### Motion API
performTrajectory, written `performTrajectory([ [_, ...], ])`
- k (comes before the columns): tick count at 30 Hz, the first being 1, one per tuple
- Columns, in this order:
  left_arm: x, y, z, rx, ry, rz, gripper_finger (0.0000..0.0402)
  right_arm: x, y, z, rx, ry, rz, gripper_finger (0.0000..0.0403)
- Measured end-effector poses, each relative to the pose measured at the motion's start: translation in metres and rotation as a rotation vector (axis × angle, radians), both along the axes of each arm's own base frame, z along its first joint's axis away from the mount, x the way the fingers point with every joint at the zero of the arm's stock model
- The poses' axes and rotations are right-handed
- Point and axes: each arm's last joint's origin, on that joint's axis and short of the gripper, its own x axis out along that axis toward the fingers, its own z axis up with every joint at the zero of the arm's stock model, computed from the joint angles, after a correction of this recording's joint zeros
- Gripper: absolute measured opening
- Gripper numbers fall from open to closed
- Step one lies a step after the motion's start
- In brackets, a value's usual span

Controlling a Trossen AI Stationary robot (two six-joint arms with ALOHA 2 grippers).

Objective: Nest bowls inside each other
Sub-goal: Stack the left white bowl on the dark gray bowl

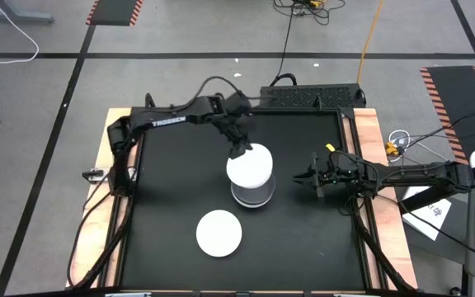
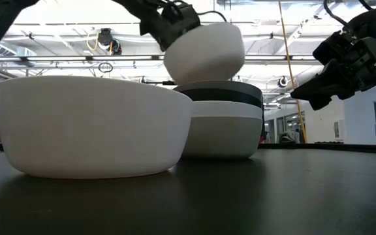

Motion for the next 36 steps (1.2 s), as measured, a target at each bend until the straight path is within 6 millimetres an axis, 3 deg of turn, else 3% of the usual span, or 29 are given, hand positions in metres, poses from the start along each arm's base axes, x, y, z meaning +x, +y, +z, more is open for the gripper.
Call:
performTrajectory([
  [6, 0.013, -0.014, -0.018, 0.018, 0.076, -0.015, 0.0001, 0.000, 0.000, 0.000, 0.001, 0.003, 0.000, 0.0061],
  [18, 0.019, -0.045, -0.019, 0.032, 0.117, -0.065, 0.0001, 0.000, 0.000, -0.001, -0.005, 0.006, 0.001, 0.0061],
  [28, 0.027, -0.044, -0.055, 0.048, 0.260, -0.010, 0.0001, 0.000, 0.000, -0.001, -0.005, 0.007, 0.001, 0.0061],
  [36, 0.031, -0.055, -0.060, 0.109, 0.298, 0.026, 0.0001, 0.000, 0.000, -0.002, -0.002, 0.015, 0.001, 0.0061],
])
